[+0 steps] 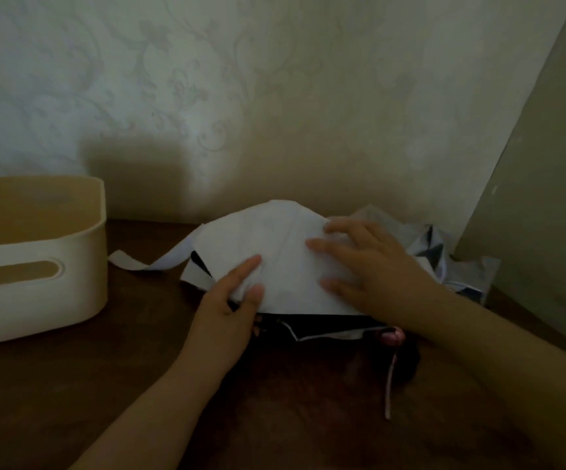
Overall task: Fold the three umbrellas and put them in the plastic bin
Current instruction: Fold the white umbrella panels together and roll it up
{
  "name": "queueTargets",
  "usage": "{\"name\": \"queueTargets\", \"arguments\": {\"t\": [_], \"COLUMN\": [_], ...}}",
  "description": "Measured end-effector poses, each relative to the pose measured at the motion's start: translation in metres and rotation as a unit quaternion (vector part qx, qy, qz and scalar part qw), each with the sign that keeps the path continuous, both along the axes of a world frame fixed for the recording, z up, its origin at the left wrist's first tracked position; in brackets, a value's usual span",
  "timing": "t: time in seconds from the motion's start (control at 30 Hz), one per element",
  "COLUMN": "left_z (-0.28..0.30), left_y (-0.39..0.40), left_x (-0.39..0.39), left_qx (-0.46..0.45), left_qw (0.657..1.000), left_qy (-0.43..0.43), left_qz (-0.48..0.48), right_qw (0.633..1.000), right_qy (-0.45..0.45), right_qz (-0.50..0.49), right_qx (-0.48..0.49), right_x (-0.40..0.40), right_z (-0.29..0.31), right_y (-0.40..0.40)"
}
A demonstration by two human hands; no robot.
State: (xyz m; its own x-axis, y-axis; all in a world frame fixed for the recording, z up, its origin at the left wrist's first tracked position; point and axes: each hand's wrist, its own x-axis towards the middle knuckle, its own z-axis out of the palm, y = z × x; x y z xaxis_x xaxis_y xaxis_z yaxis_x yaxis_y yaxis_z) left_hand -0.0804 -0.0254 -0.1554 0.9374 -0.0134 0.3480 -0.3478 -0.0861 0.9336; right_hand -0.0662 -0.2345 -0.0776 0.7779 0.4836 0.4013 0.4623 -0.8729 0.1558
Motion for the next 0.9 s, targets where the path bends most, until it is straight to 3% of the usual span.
{"name": "queueTargets", "arguments": {"t": [0.1, 0.17, 0.33, 0.5, 0.6, 0.73, 0.83, 0.9], "left_z": [0.003, 0.002, 0.005, 0.010, 0.012, 0.007, 0.006, 0.008], "left_y": [0.002, 0.002, 0.002, -0.003, -0.003, -0.001, -0.002, -0.004], "left_x": [-0.002, -0.001, -0.002, -0.004, -0.003, 0.005, 0.007, 0.005], "left_qx": [-0.030, -0.027, -0.035, -0.099, -0.104, -0.123, -0.113, -0.114], "left_qw": [0.999, 0.999, 0.998, 0.995, 0.995, 0.990, 0.988, 0.987], "left_qy": [-0.013, -0.020, -0.027, -0.008, -0.001, 0.046, 0.072, 0.085], "left_qz": [0.022, 0.039, 0.051, 0.005, -0.012, -0.052, -0.071, -0.081], "right_qw": [0.966, 0.941, 0.952, 0.890, 0.879, 0.905, 0.902, 0.872], "right_qy": [0.014, 0.054, 0.114, 0.244, 0.218, 0.160, 0.187, 0.240], "right_qz": [-0.110, -0.143, -0.132, -0.116, -0.068, -0.059, -0.031, -0.008], "right_qx": [0.235, 0.302, 0.252, 0.366, 0.418, 0.389, 0.389, 0.426], "right_x": [0.008, 0.011, 0.016, 0.027, 0.032, 0.041, 0.041, 0.038], "right_z": [0.012, 0.025, 0.027, 0.000, -0.019, -0.018, -0.011, -0.011], "right_y": [-0.001, -0.001, 0.023, 0.043, 0.046, 0.042, 0.044, 0.046]}}
